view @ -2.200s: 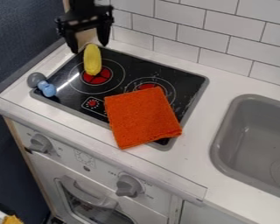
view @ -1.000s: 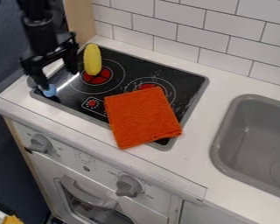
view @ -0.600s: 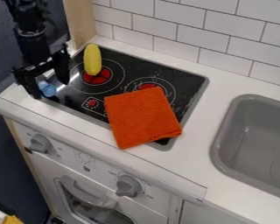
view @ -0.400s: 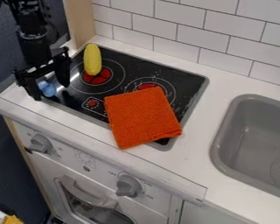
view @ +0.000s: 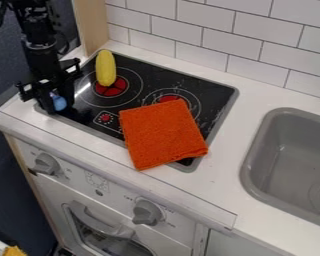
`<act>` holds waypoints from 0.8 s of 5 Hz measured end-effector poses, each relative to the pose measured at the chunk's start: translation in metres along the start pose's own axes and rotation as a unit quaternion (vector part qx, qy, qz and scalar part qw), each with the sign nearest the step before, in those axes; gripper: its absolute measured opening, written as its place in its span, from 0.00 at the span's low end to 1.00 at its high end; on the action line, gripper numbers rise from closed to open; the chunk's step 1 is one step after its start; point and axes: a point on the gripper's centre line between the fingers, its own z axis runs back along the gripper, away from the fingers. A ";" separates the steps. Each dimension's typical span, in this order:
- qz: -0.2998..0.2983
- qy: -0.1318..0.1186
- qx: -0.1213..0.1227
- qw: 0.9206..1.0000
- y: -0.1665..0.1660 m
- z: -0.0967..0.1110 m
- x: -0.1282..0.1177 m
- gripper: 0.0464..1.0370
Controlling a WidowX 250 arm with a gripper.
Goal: Took the blue spoon and put it on the orange towel
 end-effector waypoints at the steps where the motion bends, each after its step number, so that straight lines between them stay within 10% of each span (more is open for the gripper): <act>1: 0.001 -0.004 0.005 1.000 0.001 0.000 0.001 0.38; 4: -0.104 -0.057 -0.073 0.990 -0.035 0.075 -0.035 0.38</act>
